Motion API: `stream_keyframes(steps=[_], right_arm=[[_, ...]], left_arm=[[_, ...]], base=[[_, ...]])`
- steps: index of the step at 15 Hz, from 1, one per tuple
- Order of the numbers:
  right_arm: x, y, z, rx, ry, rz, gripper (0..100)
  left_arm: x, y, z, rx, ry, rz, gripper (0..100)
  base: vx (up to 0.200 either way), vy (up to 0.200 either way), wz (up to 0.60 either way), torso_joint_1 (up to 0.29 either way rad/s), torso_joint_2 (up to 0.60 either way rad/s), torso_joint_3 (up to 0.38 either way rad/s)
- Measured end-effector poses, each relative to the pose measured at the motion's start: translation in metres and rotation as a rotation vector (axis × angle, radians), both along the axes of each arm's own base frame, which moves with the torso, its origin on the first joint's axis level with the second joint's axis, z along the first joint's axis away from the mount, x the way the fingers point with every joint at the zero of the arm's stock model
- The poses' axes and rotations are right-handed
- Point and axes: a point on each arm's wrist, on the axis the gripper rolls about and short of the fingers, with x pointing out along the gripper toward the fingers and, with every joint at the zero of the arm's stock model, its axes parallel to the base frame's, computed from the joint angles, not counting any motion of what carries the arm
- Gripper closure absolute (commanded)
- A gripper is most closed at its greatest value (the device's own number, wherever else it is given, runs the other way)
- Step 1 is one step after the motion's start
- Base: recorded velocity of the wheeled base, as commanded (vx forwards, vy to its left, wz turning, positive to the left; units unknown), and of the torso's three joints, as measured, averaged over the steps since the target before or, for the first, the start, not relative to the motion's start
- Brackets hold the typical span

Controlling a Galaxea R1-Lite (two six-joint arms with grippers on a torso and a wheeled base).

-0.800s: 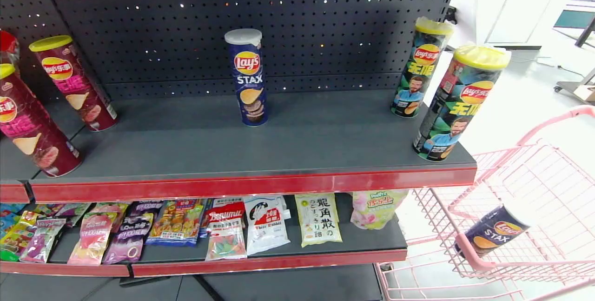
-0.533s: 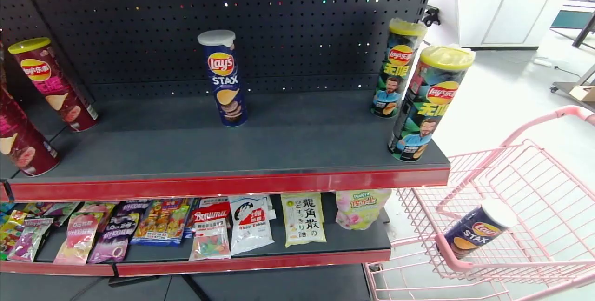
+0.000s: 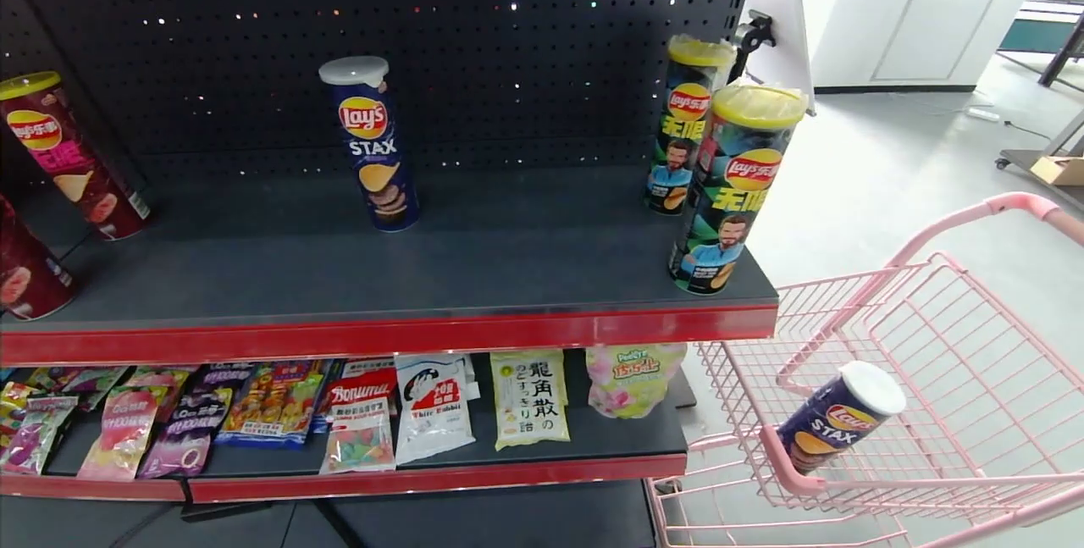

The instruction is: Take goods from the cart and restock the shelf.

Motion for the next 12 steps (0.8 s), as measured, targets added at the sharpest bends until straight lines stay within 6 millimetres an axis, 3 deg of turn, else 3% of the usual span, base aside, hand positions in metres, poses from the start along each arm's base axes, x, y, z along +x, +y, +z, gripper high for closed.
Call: stream_keyframes(steps=[6, 12], right_arm=[[0.0000, 0.0000, 0.0000, 0.000, 0.000, -0.002, 0], [-0.0001, 0.0001, 0.0002, 0.002, -0.001, 0.000, 0]], left_arm=[[0.0000, 0.0000, -0.0001, 0.000, 0.001, -0.001, 0], [0.0000, 0.0000, -0.0001, 0.000, 0.001, -0.001, 0]], base=[[0.000, 0.000, -0.60, 0.003, 0.00, 0.001], [0.000, 0.000, 0.00, 0.000, 0.00, 0.000]])
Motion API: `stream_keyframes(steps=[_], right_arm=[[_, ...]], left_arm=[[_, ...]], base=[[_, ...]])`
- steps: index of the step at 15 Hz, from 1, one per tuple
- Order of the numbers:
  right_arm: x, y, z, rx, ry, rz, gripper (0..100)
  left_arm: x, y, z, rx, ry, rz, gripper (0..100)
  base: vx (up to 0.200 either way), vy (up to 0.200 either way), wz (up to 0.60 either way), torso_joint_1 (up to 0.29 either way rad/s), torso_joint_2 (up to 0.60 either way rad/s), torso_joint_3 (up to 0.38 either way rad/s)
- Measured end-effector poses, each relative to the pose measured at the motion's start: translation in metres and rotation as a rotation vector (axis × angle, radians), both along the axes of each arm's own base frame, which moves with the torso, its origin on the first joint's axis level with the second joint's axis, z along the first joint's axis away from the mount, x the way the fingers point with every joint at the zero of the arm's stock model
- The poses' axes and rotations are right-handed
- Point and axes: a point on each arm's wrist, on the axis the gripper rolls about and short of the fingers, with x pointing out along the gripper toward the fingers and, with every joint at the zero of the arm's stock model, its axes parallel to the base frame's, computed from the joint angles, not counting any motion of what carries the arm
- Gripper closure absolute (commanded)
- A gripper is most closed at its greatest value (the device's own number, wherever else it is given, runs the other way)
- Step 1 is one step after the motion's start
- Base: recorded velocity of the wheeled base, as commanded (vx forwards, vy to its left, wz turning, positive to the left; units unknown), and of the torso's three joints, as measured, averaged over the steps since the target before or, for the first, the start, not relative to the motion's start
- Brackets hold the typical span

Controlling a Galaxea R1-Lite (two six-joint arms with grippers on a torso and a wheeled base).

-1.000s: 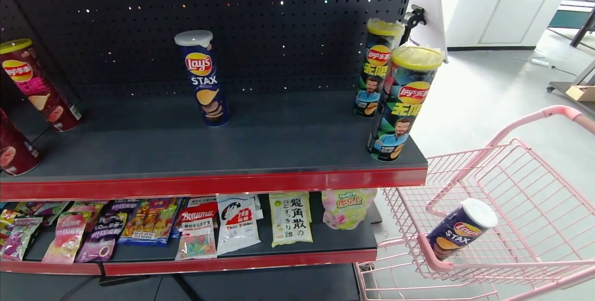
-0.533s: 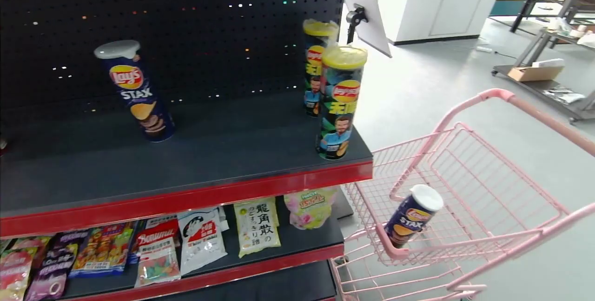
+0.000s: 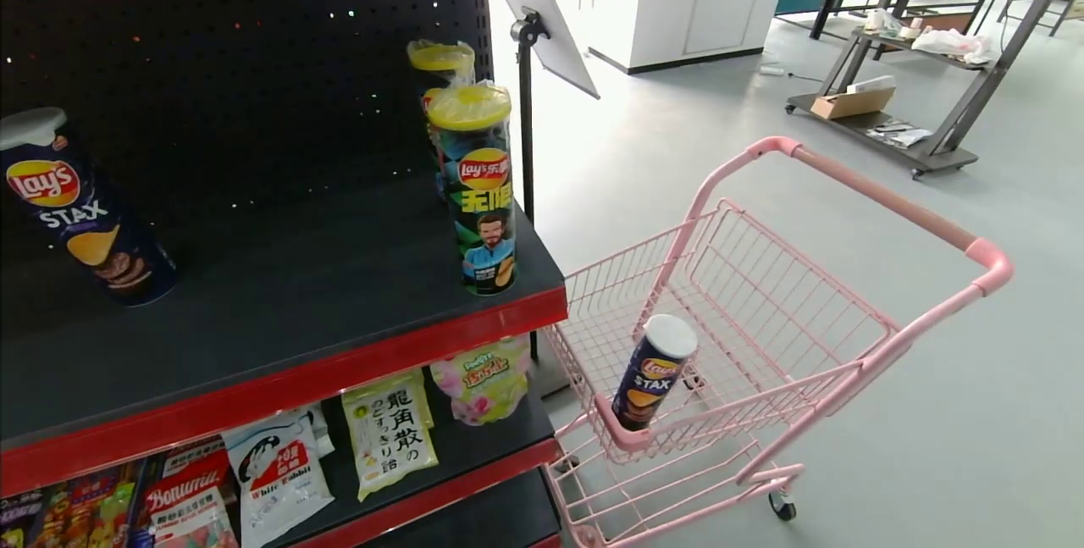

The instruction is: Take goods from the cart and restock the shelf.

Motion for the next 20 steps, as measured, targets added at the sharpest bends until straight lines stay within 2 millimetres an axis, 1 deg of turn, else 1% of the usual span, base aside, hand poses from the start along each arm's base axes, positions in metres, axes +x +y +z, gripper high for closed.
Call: stream_keyframes(steps=[3, 9, 14, 20], right_arm=[[0.0000, -0.0001, 0.0000, 0.000, 0.000, 0.000, 0], [0.0000, -0.0001, 0.0000, 0.000, 0.000, -0.002, 0], [0.0001, -0.0001, -0.0004, -0.002, 0.001, -0.002, 0], [0.0001, -0.0001, -0.0003, -0.002, 0.001, -0.003, 0]], left_arm=[[0.0000, 0.0000, 0.0001, 0.000, -0.001, 0.001, 0], [0.0000, 0.0000, 0.0000, 0.000, 0.000, -0.001, 0], [0.0000, 0.0000, 0.0001, 0.000, -0.001, 0.001, 0], [0.0000, 0.0000, 0.0000, 0.000, 0.000, 0.001, 0]], base=[[0.000, 0.000, 0.00, -0.073, 0.19, 0.107], [0.000, 0.000, 0.00, -0.141, 0.39, 0.242], [0.000, 0.000, 0.00, -0.182, 0.54, 0.356], [0.000, 0.000, 0.00, -0.139, 0.52, 0.375]])
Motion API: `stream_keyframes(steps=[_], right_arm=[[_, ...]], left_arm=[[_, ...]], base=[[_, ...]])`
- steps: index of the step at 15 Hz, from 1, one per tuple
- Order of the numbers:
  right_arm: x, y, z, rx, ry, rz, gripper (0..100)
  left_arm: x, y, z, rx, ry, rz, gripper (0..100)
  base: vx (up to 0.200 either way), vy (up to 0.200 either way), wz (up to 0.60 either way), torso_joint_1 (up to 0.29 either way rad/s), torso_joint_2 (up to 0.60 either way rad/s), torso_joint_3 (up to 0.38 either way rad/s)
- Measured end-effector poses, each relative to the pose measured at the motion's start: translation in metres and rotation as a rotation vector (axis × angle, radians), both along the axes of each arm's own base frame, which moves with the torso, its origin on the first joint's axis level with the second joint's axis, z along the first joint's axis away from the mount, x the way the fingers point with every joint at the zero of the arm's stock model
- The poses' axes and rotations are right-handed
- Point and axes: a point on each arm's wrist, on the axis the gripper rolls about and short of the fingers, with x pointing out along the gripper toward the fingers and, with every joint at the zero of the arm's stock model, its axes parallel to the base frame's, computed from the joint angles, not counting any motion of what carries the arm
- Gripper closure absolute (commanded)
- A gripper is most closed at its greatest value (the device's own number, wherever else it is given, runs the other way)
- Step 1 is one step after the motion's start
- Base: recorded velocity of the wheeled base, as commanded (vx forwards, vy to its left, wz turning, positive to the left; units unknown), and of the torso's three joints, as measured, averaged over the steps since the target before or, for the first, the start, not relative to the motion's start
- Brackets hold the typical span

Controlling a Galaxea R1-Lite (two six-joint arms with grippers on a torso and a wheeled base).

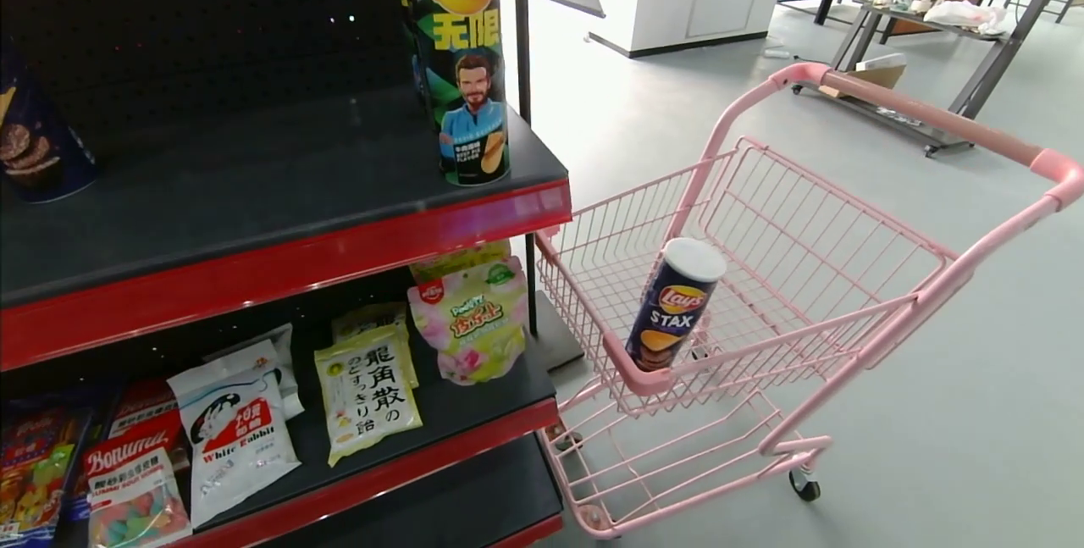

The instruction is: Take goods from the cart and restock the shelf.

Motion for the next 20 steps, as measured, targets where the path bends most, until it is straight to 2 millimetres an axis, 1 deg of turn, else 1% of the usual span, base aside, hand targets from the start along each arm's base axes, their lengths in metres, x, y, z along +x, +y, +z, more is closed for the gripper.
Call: stream_keyframes(steps=[3, 10, 11, 12, 14, 15, 16, 17, 18, 19, 20], right_arm=[[0.000, 0.000, 0.000, 0.000, 0.001, 0.001, 0], [0.000, 0.000, 0.001, 0.004, -0.002, 0.007, 0], [-0.002, 0.000, 0.009, 0.018, -0.019, 0.012, 0], [-0.004, 0.000, 0.022, 0.044, -0.046, 0.019, 0], [-0.003, 0.000, 0.065, 0.110, -0.072, 0.050, 0], [0.005, 0.001, 0.088, 0.126, -0.053, 0.077, 0], [0.021, 0.002, 0.111, 0.141, -0.017, 0.114, 0], [0.040, 0.003, 0.128, 0.151, 0.017, 0.157, 0], [0.067, 0.007, 0.143, 0.158, 0.058, 0.215, 0], [0.098, 0.012, 0.153, 0.163, 0.093, 0.279, 0], [0.125, 0.017, 0.156, 0.166, 0.116, 0.328, 0]], left_arm=[[0.000, 0.000, 0.000, 0.000, 0.001, 0.000, 0], [0.000, 0.000, 0.000, 0.000, 0.000, 0.000, 0], [0.000, 0.000, 0.000, 0.000, 0.000, 0.000, 0], [0.000, 0.000, 0.000, 0.000, 0.000, 0.000, 0], [0.000, 0.000, 0.000, 0.000, 0.001, 0.000, 0], [0.000, 0.000, 0.000, 0.000, 0.000, 0.000, 0], [0.000, 0.000, 0.000, 0.000, 0.000, 0.000, 0], [0.000, 0.000, 0.000, 0.000, 0.000, 0.000, 0], [0.000, 0.000, 0.000, 0.000, 0.000, 0.000, 0], [0.000, 0.000, 0.000, 0.000, 0.000, 0.000, 0], [0.000, 0.000, 0.000, 0.000, 0.000, 0.000, 0]], base=[[0.000, 0.000, 0.00, -0.089, 0.42, 0.331], [0.000, 0.000, 0.00, -0.009, 0.04, 0.032], [0.000, 0.000, 0.00, 0.000, 0.00, 0.000], [0.000, 0.000, 0.00, 0.000, 0.00, 0.000], [0.000, 0.000, 0.00, 0.000, 0.00, 0.000], [0.000, 0.000, 0.00, 0.000, 0.00, 0.000], [0.000, 0.000, 0.00, 0.000, 0.00, 0.000], [0.000, 0.000, 0.00, 0.000, 0.00, 0.000], [0.000, 0.000, 0.00, 0.000, 0.00, 0.000], [0.000, 0.000, 0.00, 0.000, 0.00, 0.000], [0.000, 0.000, 0.00, 0.000, 0.00, 0.000]])
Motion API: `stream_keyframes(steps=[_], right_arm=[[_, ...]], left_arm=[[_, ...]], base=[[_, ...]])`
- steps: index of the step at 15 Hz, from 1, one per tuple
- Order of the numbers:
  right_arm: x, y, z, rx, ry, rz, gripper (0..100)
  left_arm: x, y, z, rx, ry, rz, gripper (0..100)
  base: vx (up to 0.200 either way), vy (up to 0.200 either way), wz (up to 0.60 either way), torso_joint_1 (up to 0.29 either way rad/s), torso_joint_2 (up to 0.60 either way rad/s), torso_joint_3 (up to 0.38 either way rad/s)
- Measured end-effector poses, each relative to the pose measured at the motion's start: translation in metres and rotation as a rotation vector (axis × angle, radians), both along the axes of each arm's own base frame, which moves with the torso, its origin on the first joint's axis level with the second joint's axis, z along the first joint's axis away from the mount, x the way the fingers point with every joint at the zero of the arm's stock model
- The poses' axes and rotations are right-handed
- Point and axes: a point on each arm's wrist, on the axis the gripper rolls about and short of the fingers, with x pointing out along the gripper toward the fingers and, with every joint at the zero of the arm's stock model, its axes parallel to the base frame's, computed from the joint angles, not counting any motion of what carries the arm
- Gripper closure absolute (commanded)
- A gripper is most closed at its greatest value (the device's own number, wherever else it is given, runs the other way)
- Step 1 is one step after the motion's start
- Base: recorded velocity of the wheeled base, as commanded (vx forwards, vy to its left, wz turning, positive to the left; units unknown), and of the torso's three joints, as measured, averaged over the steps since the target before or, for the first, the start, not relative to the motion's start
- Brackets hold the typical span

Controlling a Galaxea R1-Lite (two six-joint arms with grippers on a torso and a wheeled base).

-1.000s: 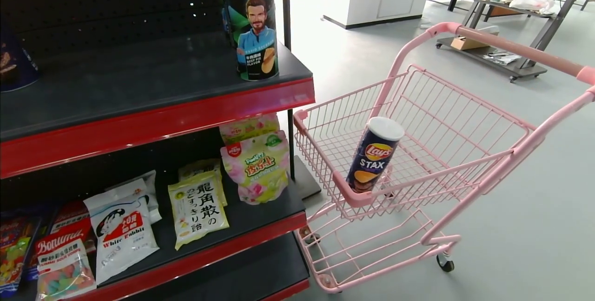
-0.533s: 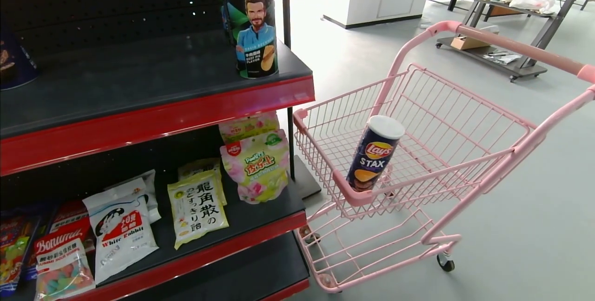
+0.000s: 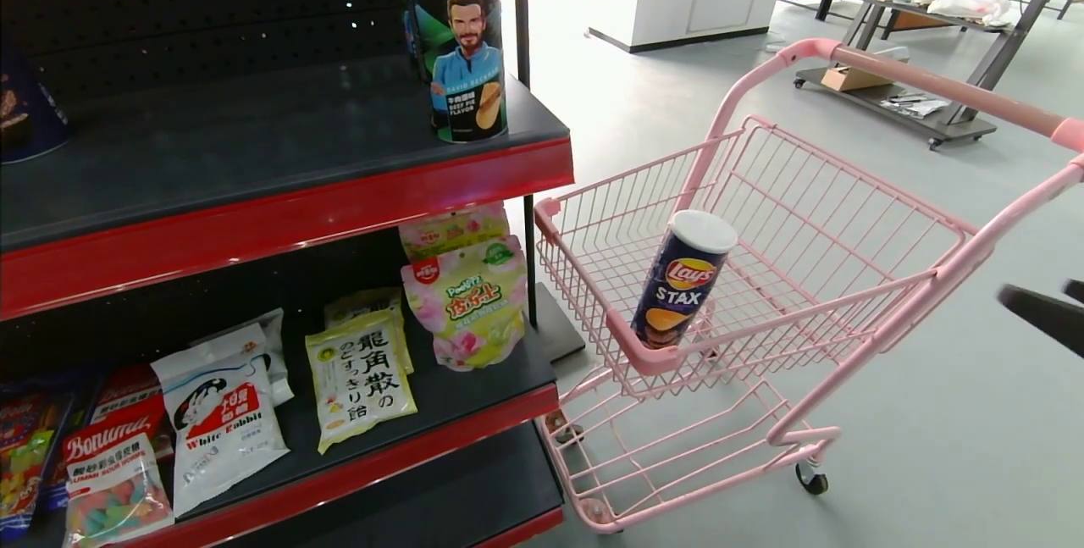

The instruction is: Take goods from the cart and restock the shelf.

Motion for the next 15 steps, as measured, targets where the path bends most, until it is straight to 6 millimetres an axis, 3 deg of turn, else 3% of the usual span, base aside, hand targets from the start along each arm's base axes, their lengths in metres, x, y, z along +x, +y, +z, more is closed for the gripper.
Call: stream_keyframes(steps=[2, 4, 6, 10, 15], right_arm=[[0.059, 0.016, -0.005, 0.006, 0.008, 0.103, 0], [0.105, 0.031, -0.024, -0.002, 0.021, 0.173, 0], [0.136, 0.044, -0.045, -0.018, 0.056, 0.251, 0], [0.160, 0.053, -0.075, -0.030, 0.157, 0.283, 0], [0.176, 0.061, -0.085, -0.028, 0.187, 0.324, 0]], left_arm=[[0.000, 0.000, 0.000, 0.000, 0.000, 0.000, 0], [0.000, 0.000, 0.000, 0.000, 0.000, 0.000, 0], [0.000, 0.000, 0.000, 0.001, 0.000, 0.001, 0], [0.000, 0.000, 0.000, 0.001, 0.000, 0.001, 0], [0.000, 0.000, 0.000, 0.001, 0.000, 0.001, 0]], base=[[0.000, 0.000, 0.00, 0.000, 0.00, 0.000], [0.000, 0.000, 0.00, 0.000, 0.00, 0.000], [0.000, 0.000, 0.00, 0.000, 0.00, 0.000], [0.000, 0.000, 0.00, 0.000, 0.00, 0.000], [0.000, 0.000, 0.00, 0.000, 0.00, 0.000]])
